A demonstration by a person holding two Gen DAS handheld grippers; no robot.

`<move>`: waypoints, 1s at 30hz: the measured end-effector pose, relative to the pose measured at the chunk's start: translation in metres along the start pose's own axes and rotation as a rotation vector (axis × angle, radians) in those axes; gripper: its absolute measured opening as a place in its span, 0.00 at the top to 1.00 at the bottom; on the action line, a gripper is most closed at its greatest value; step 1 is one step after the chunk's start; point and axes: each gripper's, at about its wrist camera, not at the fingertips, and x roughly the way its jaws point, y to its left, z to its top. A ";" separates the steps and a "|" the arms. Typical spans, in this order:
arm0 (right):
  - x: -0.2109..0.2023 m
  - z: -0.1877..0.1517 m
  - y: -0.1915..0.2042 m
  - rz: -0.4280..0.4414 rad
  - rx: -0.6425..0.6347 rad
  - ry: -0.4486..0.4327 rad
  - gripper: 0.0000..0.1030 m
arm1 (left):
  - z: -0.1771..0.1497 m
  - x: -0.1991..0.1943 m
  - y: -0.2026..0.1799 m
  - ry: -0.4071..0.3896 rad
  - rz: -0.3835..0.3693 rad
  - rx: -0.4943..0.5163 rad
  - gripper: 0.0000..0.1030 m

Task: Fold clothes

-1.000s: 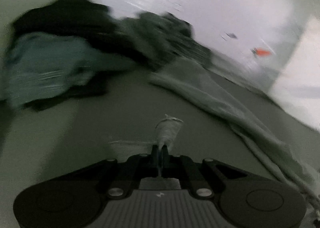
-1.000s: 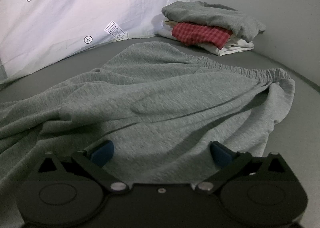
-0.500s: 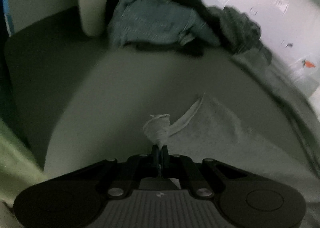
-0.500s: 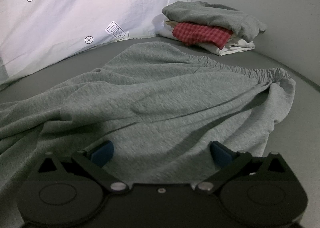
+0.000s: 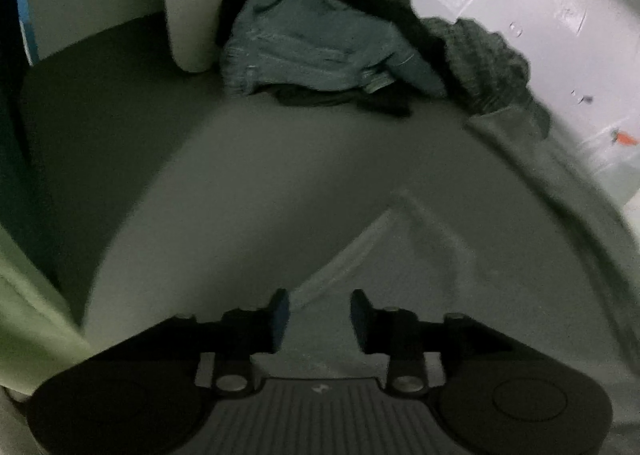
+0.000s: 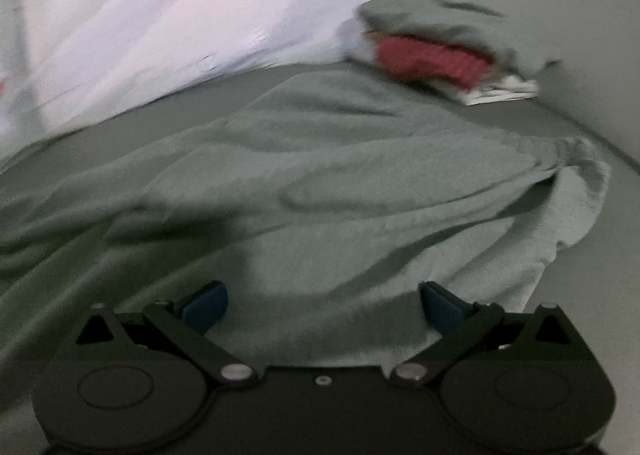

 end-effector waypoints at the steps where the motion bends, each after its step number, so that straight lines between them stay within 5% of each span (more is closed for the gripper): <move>1: -0.006 -0.003 -0.004 0.037 -0.028 0.016 0.00 | 0.001 -0.003 -0.006 -0.006 -0.016 -0.010 0.60; 5: -0.031 -0.020 -0.026 0.157 -0.115 0.055 0.01 | -0.004 -0.019 -0.040 -0.037 -0.036 0.021 0.51; 7: -0.041 -0.024 -0.043 0.200 -0.142 0.065 0.09 | -0.011 -0.026 -0.058 -0.044 -0.056 0.041 0.48; 9: -0.047 -0.022 -0.067 0.226 -0.102 0.064 0.31 | -0.020 -0.033 -0.076 -0.044 -0.074 0.060 0.46; 14: -0.041 0.002 -0.160 0.153 0.249 0.056 0.55 | -0.053 -0.058 -0.123 -0.043 -0.116 0.138 0.40; 18: -0.017 0.019 -0.232 0.139 0.556 0.061 0.54 | -0.085 -0.075 -0.153 -0.041 -0.121 0.207 0.39; 22: 0.013 0.030 -0.267 0.139 0.707 0.078 0.48 | -0.107 -0.086 -0.166 -0.023 -0.098 0.216 0.38; 25: 0.025 0.042 -0.266 0.163 0.667 0.079 0.58 | -0.120 -0.091 -0.171 -0.011 -0.069 0.212 0.37; 27: 0.032 0.052 -0.258 0.181 0.553 0.106 0.98 | -0.126 -0.093 -0.172 -0.006 -0.052 0.201 0.37; 30: 0.012 0.069 -0.251 0.176 0.443 0.027 0.99 | -0.133 -0.097 -0.173 -0.009 -0.030 0.184 0.37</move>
